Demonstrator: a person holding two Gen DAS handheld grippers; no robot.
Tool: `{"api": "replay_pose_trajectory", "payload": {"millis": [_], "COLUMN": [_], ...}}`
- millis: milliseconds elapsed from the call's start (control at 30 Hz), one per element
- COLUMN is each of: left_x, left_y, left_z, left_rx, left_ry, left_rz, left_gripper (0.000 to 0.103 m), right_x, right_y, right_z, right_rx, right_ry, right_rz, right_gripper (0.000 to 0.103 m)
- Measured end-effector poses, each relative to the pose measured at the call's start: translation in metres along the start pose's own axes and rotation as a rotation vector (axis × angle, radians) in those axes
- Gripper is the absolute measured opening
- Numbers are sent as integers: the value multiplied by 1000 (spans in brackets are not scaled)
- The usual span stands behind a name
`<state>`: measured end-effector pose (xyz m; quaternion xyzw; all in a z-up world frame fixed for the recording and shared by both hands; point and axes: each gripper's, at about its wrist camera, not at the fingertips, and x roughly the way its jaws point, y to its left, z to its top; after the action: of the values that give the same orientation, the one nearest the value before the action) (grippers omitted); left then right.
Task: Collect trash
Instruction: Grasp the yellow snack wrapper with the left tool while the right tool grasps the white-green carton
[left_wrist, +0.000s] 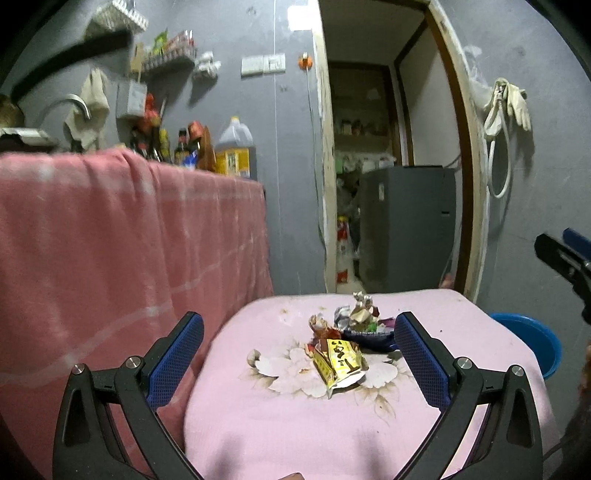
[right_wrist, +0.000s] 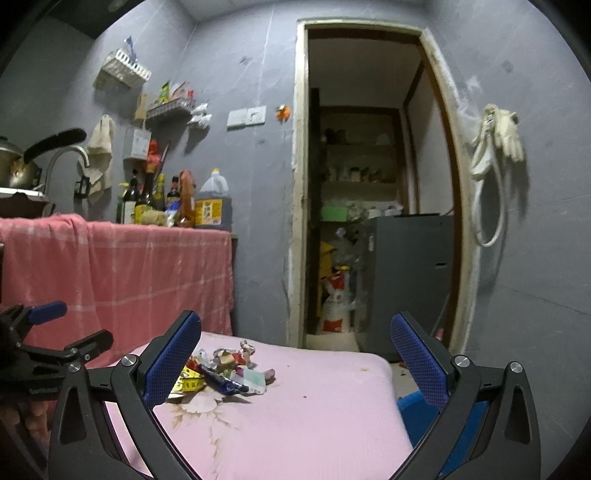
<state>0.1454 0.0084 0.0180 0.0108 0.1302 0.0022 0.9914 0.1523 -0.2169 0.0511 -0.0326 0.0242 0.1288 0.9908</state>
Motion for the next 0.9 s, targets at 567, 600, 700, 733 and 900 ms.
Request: {"api": "replay_pose_trajectory", "payload": {"millis": [567, 600, 700, 733, 900], "left_x": [89, 91, 100, 103, 113], "left_y": [2, 2, -1, -1, 4], "left_z": [1, 0, -5, -7, -15], "left_rx": [-59, -58, -50, -47, -75], "left_ry": [267, 280, 327, 352, 433], "left_rz": [-96, -103, -119, -125, -149], "left_gripper": [101, 100, 91, 89, 77], "right_x": [131, 136, 151, 158, 180], "right_y": [-29, -28, -22, -19, -9], "right_z": [-31, -34, -44, -48, -66], "right_rx": [156, 157, 147, 145, 154], "right_ry": [304, 327, 398, 432, 560], "right_rz": [163, 176, 204, 216, 268], "right_gripper": [101, 97, 87, 83, 75]}}
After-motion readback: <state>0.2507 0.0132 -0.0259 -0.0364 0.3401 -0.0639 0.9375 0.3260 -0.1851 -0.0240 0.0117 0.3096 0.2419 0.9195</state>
